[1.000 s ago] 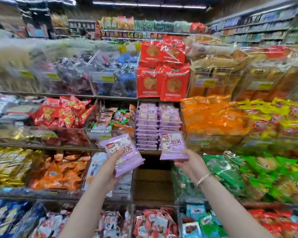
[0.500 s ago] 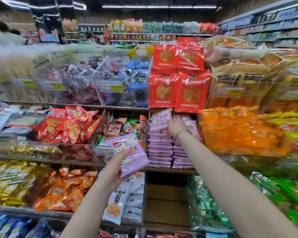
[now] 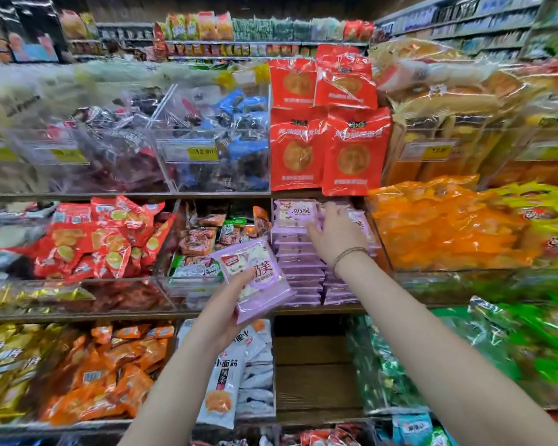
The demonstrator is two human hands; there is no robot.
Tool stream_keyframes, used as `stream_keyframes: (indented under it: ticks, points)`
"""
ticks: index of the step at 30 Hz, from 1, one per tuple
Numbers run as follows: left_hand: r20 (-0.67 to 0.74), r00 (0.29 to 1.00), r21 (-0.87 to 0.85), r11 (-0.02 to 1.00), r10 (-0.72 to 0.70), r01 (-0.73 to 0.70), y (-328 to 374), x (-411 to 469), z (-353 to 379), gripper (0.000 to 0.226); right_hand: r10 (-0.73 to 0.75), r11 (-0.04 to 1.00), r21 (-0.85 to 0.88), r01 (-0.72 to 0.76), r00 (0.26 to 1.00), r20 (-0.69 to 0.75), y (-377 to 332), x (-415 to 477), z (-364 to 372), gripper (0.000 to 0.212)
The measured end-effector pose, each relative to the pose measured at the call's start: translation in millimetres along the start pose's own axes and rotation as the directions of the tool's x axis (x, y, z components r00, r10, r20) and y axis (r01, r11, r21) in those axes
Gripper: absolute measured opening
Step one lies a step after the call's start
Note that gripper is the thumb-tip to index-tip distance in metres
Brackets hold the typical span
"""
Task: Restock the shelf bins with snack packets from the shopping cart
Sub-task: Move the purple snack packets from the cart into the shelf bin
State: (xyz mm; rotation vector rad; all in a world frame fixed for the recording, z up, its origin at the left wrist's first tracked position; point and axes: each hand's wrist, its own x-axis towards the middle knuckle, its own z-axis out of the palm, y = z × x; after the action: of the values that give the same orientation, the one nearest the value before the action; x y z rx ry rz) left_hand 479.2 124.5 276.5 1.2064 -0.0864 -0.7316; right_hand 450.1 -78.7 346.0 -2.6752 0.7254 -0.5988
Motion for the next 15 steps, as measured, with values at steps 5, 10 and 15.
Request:
stream_keyframes:
  ticks: [5,10,15]
  points:
    - [0.036,0.999,0.051,0.999,-0.008,0.006,-8.1,5.3,18.2,0.057,-0.194,0.902,0.431,0.038,0.925,0.326,8.1,-59.7,-1.3,0.046]
    - [0.124,0.992,0.029,1.000,-0.009,0.005,-14.9,4.2,32.7,0.069,-0.132,0.811,0.577,-0.099,0.929,0.345,29.1,-76.2,7.7,0.030]
    - [0.164,0.986,0.051,0.998,-0.030,0.022,-18.4,9.1,29.6,0.058,0.050,0.487,0.825,-0.287,0.952,0.301,54.5,-50.8,-14.4,0.015]
